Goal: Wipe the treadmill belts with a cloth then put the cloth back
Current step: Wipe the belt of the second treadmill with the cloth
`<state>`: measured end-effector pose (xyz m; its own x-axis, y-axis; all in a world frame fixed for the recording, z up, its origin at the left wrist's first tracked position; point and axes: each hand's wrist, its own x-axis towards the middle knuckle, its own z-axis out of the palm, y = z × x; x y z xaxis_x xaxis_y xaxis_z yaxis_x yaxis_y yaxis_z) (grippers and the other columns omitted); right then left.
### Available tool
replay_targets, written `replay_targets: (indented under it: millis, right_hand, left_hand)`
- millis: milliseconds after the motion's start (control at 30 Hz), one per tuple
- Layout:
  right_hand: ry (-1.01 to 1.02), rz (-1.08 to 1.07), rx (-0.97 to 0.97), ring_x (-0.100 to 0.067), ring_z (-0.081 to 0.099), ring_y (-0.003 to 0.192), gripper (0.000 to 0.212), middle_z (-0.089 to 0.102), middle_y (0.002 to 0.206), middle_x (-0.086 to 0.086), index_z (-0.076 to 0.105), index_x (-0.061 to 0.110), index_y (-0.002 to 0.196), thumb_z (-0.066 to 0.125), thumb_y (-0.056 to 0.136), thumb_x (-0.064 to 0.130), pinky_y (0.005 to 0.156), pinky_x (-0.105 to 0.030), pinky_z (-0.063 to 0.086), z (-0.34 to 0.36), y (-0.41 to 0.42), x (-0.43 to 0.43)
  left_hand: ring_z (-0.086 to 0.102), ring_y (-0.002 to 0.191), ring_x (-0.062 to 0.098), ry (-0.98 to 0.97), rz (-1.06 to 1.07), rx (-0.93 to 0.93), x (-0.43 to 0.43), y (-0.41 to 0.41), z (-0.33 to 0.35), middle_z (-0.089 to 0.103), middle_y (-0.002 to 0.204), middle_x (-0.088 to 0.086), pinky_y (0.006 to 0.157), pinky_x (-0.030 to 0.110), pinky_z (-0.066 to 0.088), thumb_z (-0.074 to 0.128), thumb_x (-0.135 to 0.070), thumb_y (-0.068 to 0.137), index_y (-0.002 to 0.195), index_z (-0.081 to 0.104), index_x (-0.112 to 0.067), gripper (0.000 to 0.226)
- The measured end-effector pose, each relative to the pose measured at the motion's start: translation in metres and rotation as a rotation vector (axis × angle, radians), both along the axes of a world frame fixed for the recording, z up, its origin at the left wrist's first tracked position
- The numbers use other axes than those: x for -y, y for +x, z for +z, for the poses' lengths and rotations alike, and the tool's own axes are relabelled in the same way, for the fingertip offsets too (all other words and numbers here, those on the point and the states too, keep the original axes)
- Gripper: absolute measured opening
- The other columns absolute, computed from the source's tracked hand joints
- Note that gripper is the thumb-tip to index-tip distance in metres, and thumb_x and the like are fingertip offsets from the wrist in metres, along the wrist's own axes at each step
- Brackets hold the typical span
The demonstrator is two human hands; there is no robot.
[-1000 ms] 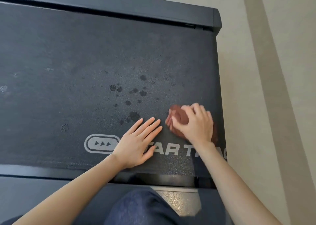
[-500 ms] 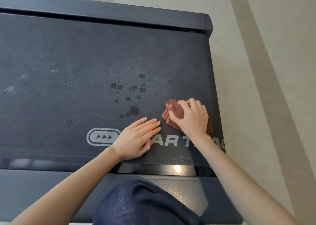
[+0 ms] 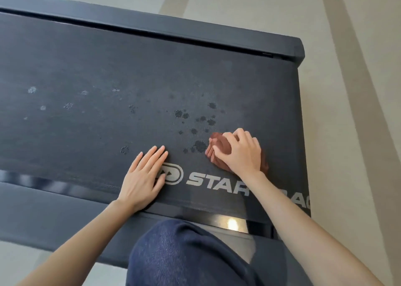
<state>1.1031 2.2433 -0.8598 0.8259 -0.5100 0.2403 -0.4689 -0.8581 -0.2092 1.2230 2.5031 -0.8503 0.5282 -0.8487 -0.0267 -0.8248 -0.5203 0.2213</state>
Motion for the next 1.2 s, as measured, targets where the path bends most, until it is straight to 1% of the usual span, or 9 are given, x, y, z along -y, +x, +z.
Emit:
replay_targets:
  millis: [100, 200, 300, 467, 567, 667, 833, 967, 1200]
  right_hand:
    - [-0.003, -0.172, -0.109, -0.025, 0.05, 0.102, 0.051, 0.057, 0.113, -0.007, 0.061, 0.024, 0.112, 0.043, 0.086, 0.064, 0.08, -0.037, 0.042, 0.006, 0.039, 0.022]
    - [-0.006, -0.227, -0.163, -0.029, 0.045, 0.105, 0.058, 0.051, 0.117, -0.007, 0.055, 0.027, 0.118, 0.039, 0.083, 0.071, 0.081, -0.042, 0.04, 0.011, 0.041, 0.019]
    - [-0.033, -0.167, -0.155, -0.031, 0.048, 0.102, 0.063, 0.053, 0.116, -0.009, 0.055, 0.028, 0.118, 0.036, 0.081, 0.075, 0.079, -0.044, 0.042, 0.008, -0.001, -0.012]
    - [-0.068, 0.053, -0.065, -0.027, 0.053, 0.085, 0.051, 0.057, 0.096, -0.004, 0.065, 0.024, 0.101, 0.047, 0.079, 0.066, 0.068, -0.038, 0.042, 0.0, -0.036, -0.038]
    - [-0.083, 0.082, -0.002, -0.026, 0.054, 0.08, 0.044, 0.057, 0.089, -0.005, 0.068, 0.022, 0.094, 0.053, 0.077, 0.059, 0.064, -0.033, 0.041, 0.001, 0.007, -0.005]
    - [-0.07, -0.04, -0.02, -0.027, 0.051, 0.082, 0.044, 0.053, 0.09, -0.005, 0.064, 0.023, 0.096, 0.051, 0.079, 0.061, 0.063, -0.034, 0.038, 0.001, 0.07, 0.042]
    - [-0.058, -0.197, -0.067, -0.029, 0.049, 0.101, 0.052, 0.054, 0.109, -0.008, 0.058, 0.024, 0.111, 0.044, 0.084, 0.065, 0.076, -0.04, 0.04, 0.0, 0.157, 0.103]
    - [-0.021, -0.289, -0.064, -0.03, 0.048, 0.109, 0.054, 0.055, 0.117, -0.008, 0.058, 0.022, 0.116, 0.045, 0.084, 0.065, 0.083, -0.044, 0.039, 0.002, 0.173, 0.103]
    - [-0.037, 0.077, 0.016, -0.025, 0.051, 0.085, 0.037, 0.055, 0.088, -0.001, 0.065, 0.024, 0.09, 0.056, 0.074, 0.057, 0.069, -0.035, 0.035, 0.005, 0.092, 0.013]
  left_hand:
    - [0.022, 0.141, 0.019, 0.011, 0.026, 0.008, 0.005, 0.003, -0.004, 0.029, 0.151, 0.0, 0.116, 0.038, 0.011, 0.028, -0.04, 0.092, 0.143, 0.037, -0.013, 0.059]
    - [0.018, 0.142, 0.018, 0.011, 0.053, 0.011, 0.013, 0.015, -0.007, 0.026, 0.153, 0.0, 0.117, 0.035, 0.007, 0.027, -0.043, 0.092, 0.145, 0.033, -0.013, 0.061]
    - [0.015, 0.143, 0.018, 0.023, 0.056, 0.01, 0.017, 0.022, -0.011, 0.025, 0.154, 0.001, 0.117, 0.037, 0.008, 0.028, -0.042, 0.091, 0.145, 0.032, -0.013, 0.061]
    - [0.015, 0.144, 0.017, 0.012, 0.055, -0.015, 0.016, 0.024, -0.015, 0.027, 0.153, 0.001, 0.117, 0.039, 0.012, 0.031, -0.041, 0.091, 0.145, 0.032, -0.014, 0.061]
    - [0.015, 0.144, 0.017, 0.008, 0.047, -0.024, 0.018, 0.026, -0.015, 0.027, 0.153, 0.0, 0.116, 0.04, 0.013, 0.032, -0.042, 0.091, 0.145, 0.032, -0.014, 0.061]
    - [0.015, 0.144, 0.017, -0.011, 0.051, -0.032, 0.018, 0.026, -0.015, 0.026, 0.154, 0.0, 0.116, 0.041, 0.014, 0.033, -0.041, 0.09, 0.145, 0.033, -0.013, 0.061]
    - [0.017, 0.144, 0.017, -0.049, 0.056, -0.031, 0.019, 0.025, -0.016, 0.026, 0.153, -0.002, 0.115, 0.041, 0.015, 0.036, -0.04, 0.089, 0.144, 0.034, -0.015, 0.061]
    - [0.018, 0.143, 0.017, -0.059, 0.061, -0.025, 0.02, 0.026, -0.014, 0.027, 0.153, -0.003, 0.115, 0.04, 0.016, 0.036, -0.04, 0.088, 0.144, 0.035, -0.016, 0.061]
    - [0.021, 0.142, 0.017, -0.049, 0.064, -0.017, 0.021, 0.024, -0.011, 0.031, 0.151, -0.001, 0.115, 0.04, 0.016, 0.037, -0.041, 0.087, 0.142, 0.039, -0.014, 0.062]
